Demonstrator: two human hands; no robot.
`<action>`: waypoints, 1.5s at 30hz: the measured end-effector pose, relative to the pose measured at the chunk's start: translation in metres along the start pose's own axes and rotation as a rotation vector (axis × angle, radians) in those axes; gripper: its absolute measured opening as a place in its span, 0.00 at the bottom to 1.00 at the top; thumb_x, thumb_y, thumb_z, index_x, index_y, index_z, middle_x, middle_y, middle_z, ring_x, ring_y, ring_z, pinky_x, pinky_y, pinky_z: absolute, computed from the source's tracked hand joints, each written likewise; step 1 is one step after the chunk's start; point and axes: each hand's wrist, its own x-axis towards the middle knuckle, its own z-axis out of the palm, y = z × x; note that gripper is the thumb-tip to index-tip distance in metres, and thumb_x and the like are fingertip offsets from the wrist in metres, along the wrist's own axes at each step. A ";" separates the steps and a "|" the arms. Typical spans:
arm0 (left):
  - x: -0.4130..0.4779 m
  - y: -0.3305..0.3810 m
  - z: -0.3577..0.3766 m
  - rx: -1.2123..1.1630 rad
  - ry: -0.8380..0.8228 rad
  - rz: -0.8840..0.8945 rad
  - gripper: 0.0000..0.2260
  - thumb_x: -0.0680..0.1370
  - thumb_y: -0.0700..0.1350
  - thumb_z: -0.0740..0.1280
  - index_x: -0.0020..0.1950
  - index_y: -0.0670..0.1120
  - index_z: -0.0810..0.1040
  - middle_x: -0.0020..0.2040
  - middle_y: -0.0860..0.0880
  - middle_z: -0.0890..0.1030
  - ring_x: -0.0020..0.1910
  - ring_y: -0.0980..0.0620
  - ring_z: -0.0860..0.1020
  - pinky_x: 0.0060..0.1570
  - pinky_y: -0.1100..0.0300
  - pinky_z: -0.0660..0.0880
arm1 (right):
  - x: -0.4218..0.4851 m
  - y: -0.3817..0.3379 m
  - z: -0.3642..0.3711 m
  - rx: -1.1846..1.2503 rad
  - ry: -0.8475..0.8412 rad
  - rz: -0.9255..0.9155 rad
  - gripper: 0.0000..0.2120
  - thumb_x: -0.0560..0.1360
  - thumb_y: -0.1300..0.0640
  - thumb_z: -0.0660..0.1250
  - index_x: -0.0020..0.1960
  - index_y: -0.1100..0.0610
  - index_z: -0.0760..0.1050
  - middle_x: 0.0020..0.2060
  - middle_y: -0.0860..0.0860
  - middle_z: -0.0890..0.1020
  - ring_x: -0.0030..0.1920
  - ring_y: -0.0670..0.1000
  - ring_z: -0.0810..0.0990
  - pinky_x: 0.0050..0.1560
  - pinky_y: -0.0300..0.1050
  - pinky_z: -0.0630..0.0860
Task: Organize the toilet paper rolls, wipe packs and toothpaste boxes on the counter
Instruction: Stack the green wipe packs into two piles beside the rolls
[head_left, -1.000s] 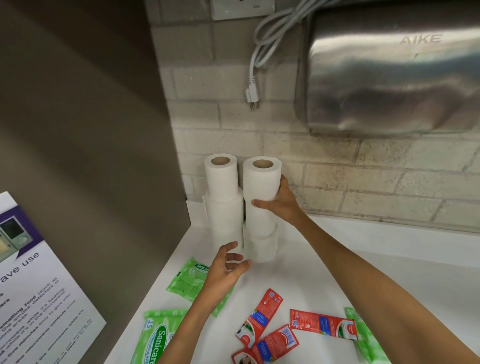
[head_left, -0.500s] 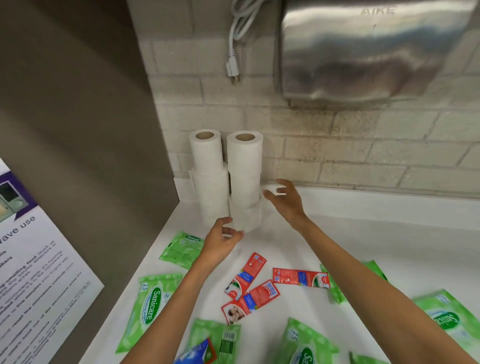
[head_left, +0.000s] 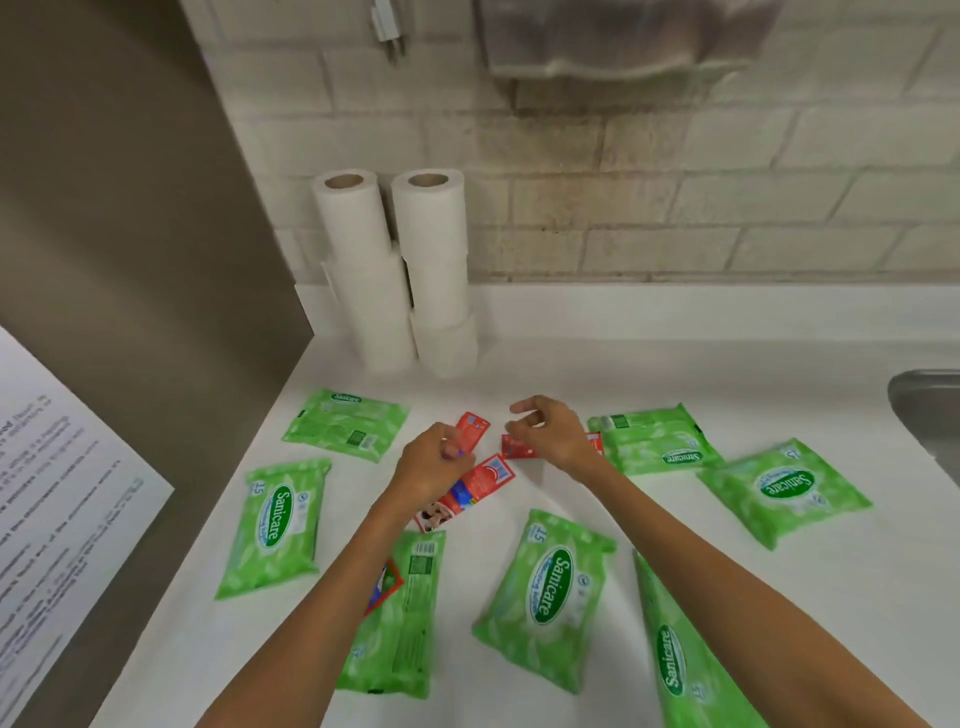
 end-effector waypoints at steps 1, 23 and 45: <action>-0.005 -0.001 0.006 0.026 -0.031 0.015 0.11 0.73 0.42 0.70 0.54 0.44 0.75 0.37 0.52 0.76 0.39 0.53 0.74 0.43 0.62 0.69 | -0.004 0.004 0.000 0.007 -0.006 0.011 0.13 0.72 0.60 0.69 0.56 0.59 0.77 0.29 0.45 0.74 0.33 0.43 0.74 0.40 0.35 0.71; -0.105 0.043 0.090 0.610 -0.187 -0.187 0.38 0.65 0.60 0.74 0.66 0.42 0.63 0.65 0.43 0.69 0.65 0.43 0.68 0.60 0.50 0.70 | -0.053 0.043 -0.034 0.077 -0.040 0.086 0.12 0.74 0.63 0.66 0.58 0.64 0.74 0.31 0.48 0.74 0.31 0.48 0.74 0.49 0.45 0.72; -0.083 0.081 0.074 -0.324 -0.108 -0.341 0.25 0.68 0.39 0.75 0.63 0.38 0.70 0.59 0.46 0.77 0.53 0.48 0.76 0.50 0.58 0.75 | -0.055 0.074 -0.120 0.450 -0.095 0.112 0.14 0.75 0.59 0.67 0.59 0.60 0.73 0.40 0.53 0.80 0.34 0.47 0.78 0.37 0.37 0.74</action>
